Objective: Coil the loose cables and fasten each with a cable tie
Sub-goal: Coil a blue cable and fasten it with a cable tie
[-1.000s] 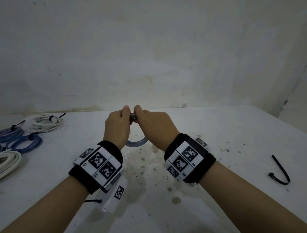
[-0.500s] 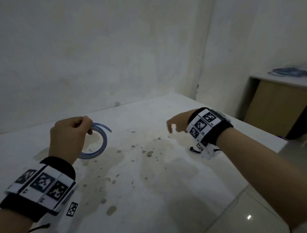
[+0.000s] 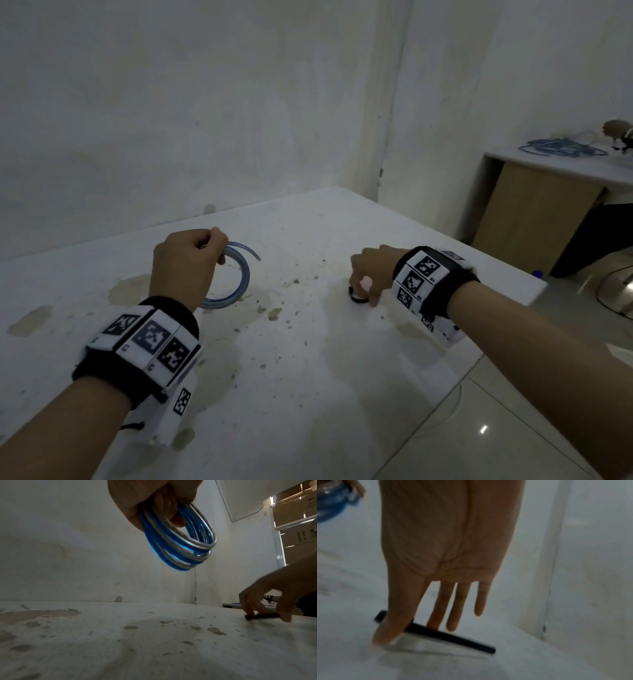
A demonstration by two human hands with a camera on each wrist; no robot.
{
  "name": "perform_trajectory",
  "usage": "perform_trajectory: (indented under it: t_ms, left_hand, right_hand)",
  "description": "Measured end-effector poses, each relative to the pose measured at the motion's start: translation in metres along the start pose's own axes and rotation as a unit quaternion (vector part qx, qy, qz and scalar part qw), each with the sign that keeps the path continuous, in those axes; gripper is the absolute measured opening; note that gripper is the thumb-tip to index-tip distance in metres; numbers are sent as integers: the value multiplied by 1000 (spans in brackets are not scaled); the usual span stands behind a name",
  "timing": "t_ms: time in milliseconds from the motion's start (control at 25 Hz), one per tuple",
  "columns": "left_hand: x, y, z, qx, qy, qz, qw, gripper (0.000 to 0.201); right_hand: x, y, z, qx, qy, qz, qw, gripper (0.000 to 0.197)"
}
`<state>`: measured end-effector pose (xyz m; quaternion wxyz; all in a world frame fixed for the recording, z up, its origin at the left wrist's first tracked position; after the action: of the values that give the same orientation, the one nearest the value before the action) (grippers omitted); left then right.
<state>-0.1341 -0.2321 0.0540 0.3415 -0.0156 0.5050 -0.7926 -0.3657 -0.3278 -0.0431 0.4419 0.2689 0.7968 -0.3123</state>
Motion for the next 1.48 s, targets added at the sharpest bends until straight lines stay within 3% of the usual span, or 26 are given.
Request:
perform_trajectory:
  t_ms: [160,240,360,560,640,800,880,1040,1120,1240,1280,1360,1400,1440,1480]
  left_hand:
    - [-21,4,2,-6,-19,43,999,42]
    - [-45,15,3,-13,-43,66,997,43]
    - [-90,33,0,-29,-72,72,994,43]
    - [-182,52,-17,-35,-142,115,983,34]
    - [-214,61,-30,-44,-163,115,979,24]
    - [-260,78,-53,-64,-207,84,973,23]
    - [-276,86,-58,-77,-221,61,970,22]
    - [-267,98,-52,-106,-114,172,973,18]
    - [-259,104,-49,-119,-75,217,966,23]
    - [-254,115,-45,-137,-46,257,956,26]
    - [-255,119,-45,-142,-48,254,956,27]
    - [-256,122,-44,-141,-54,243,958,29]
    - [-256,121,-43,-138,-51,242,959,30]
    - [-254,121,-42,-134,-47,241,960,30]
    - [-254,120,-41,-132,-48,235,962,28]
  right_hand:
    - [-76,78,-21,-110,-156,187,964,4]
    - [-115,130,-34,-179,-226,172,942,12]
    - [-152,213,-37,-257,-265,65,927,26]
    - [-172,313,-2,-235,-257,-118,930,32]
    - [-194,343,-6,-219,-328,-151,907,25]
    - [-229,388,-13,-161,-464,-186,851,8]
    - [-236,399,-14,-143,-500,-178,835,29]
    - [-246,412,-17,-172,-591,-122,779,33]
    - [-249,404,-5,-169,-592,-86,783,36]
    - [-239,400,2,-172,-543,-84,817,31]
    - [-238,404,3,-234,-527,-55,815,22]
    - [-240,401,10,-336,-423,33,841,18]
    - [-243,396,8,-371,-377,119,841,16]
    - [-248,389,4,-391,-354,225,820,13]
    - [-252,380,3,-402,-344,335,780,13]
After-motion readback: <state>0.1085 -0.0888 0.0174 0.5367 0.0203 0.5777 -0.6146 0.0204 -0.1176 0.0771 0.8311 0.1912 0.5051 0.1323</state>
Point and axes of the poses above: each hand's wrist, its own z-axis towards the middle knuckle, its own x-axis out of the palm, y = z × x, the point moved 10 cm from there along z, towards the middle knuckle, and after that the axes turned 11 degrees about -z, right-handed, at the moved point
